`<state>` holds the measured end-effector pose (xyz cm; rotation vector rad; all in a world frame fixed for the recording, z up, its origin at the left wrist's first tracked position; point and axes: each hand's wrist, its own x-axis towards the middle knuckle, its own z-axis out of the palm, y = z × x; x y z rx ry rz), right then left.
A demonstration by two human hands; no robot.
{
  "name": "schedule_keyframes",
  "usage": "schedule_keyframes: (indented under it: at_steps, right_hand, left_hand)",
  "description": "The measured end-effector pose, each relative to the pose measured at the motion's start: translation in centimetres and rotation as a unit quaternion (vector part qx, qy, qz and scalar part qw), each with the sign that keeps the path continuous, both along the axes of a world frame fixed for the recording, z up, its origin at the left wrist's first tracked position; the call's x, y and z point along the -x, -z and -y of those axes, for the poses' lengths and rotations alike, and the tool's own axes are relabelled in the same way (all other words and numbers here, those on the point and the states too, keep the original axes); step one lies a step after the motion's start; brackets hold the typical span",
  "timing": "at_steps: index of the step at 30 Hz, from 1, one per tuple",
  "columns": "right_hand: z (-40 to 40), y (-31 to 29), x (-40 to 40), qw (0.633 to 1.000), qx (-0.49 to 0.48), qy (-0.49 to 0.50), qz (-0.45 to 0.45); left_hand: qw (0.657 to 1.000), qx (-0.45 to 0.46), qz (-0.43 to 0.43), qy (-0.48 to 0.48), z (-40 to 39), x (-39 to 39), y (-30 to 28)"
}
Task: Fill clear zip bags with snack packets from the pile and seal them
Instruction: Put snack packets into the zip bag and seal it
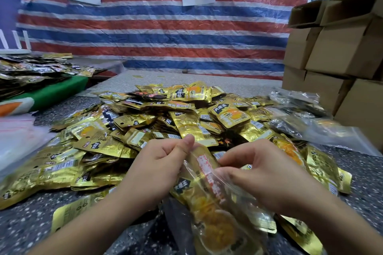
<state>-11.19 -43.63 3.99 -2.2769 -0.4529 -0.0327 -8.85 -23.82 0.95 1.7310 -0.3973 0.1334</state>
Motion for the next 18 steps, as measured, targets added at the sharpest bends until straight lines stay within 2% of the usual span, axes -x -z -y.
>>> schedule_keyframes:
  at_steps: [3,5,13,18]
  right_hand:
    - [-0.7,0.1,0.2,0.999,-0.033,-0.019,-0.022]
    - [-1.1,0.7,0.1,0.999,-0.021,-0.018,-0.025]
    - [-1.8,1.1,0.3,0.997,0.065,-0.051,0.004]
    - [-1.6,0.7,0.3,0.991,0.043,-0.114,-0.059]
  left_hand:
    - [0.996,-0.06,-0.039,0.049,-0.6,-0.2,-0.4]
    - [0.99,-0.106,-0.06,0.077,-0.9,-0.2,-0.6]
    - [0.988,-0.121,-0.042,0.082,-0.8,0.2,-1.2]
    - [0.987,-0.141,-0.02,0.069,-0.8,0.1,-0.7]
